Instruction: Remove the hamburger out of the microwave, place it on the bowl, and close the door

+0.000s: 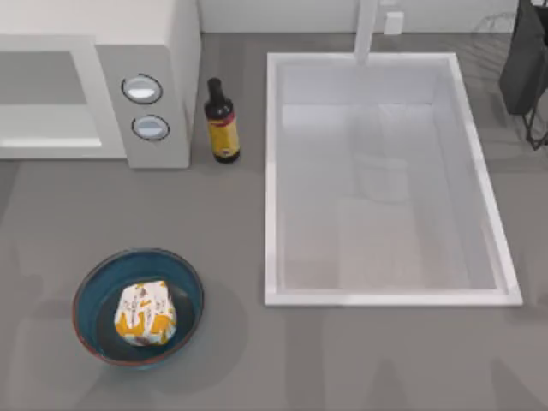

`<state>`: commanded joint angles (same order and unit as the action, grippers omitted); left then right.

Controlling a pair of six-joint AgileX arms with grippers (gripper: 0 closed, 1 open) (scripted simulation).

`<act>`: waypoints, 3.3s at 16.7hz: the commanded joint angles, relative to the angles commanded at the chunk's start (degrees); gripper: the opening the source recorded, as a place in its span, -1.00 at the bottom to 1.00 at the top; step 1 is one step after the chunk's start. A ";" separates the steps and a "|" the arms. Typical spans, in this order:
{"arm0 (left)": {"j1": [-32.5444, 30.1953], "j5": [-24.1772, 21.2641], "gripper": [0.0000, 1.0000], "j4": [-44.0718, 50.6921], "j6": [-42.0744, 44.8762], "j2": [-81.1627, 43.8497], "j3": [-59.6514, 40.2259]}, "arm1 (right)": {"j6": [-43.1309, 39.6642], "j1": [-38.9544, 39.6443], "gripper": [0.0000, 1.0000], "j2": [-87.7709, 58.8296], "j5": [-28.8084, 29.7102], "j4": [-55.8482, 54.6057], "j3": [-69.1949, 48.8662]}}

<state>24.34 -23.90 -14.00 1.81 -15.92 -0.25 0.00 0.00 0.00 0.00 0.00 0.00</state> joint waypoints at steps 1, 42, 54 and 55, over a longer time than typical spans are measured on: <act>1.14 -0.57 -1.00 1.44 1.38 -1.84 -1.84 | 0.00 0.00 1.00 0.00 0.00 0.00 0.00; 36.10 -14.81 -1.00 36.06 51.57 -92.01 -64.70 | 0.00 0.00 1.00 0.00 0.00 0.00 0.00; 26.35 -10.14 -1.00 25.88 41.01 -74.49 -43.26 | 0.00 0.00 1.00 0.00 0.00 0.00 0.00; 26.04 -9.99 -1.00 25.53 40.67 -73.99 -42.71 | 0.00 0.00 1.00 0.00 0.00 0.00 0.00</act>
<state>50.38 -33.89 11.53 42.47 -89.91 -42.96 0.00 0.00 0.00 0.00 0.00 0.00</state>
